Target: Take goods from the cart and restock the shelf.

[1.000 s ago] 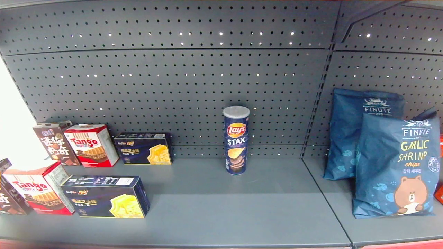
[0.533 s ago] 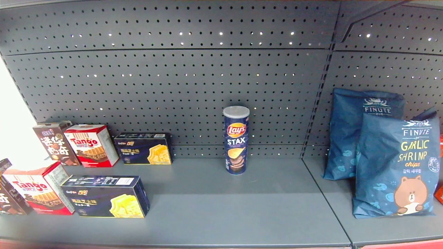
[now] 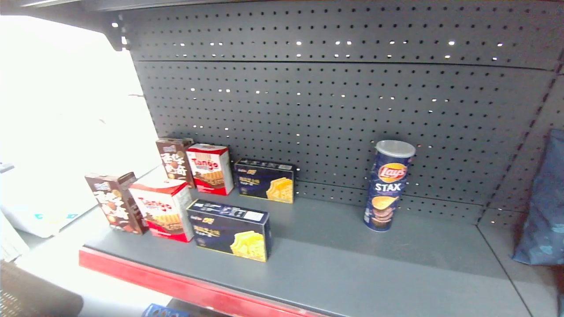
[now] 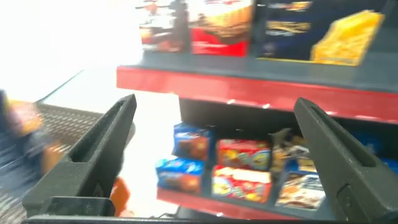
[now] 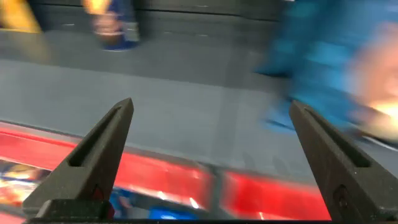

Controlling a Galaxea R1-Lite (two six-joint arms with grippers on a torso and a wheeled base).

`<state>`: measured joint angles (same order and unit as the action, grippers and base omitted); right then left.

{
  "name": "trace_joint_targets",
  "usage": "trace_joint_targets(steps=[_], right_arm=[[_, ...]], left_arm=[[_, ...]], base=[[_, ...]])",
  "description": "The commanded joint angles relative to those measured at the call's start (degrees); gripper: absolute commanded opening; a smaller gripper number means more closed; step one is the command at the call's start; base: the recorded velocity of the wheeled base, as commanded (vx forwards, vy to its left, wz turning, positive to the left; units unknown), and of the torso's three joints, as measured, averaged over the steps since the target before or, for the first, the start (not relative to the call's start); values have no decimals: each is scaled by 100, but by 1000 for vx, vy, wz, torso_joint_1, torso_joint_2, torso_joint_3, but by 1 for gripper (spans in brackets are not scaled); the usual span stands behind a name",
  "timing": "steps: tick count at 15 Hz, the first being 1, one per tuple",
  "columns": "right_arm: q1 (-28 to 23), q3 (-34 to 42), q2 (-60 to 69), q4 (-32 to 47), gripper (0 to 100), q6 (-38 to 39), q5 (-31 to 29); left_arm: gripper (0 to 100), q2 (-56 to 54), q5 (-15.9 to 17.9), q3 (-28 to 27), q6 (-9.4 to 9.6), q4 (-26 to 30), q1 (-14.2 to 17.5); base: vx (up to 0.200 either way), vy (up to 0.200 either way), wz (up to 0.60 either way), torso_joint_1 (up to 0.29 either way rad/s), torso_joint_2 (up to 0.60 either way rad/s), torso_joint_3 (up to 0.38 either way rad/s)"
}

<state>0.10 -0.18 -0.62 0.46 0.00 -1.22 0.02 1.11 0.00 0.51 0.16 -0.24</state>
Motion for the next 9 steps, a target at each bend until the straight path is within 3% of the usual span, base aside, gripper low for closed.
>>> trace_joint_targets(steps=[1, 9], right_arm=[[-1, 1, -8, -2, 100, 0, -1], [-1, 1, -8, -2, 100, 0, -1]], left_arm=[[100, -2, 3, 0, 2, 2, -2], [100, -2, -5, 0, -16, 2, -2]], base=[[0, 0, 600, 2, 2, 2], [0, 0, 600, 2, 2, 3]])
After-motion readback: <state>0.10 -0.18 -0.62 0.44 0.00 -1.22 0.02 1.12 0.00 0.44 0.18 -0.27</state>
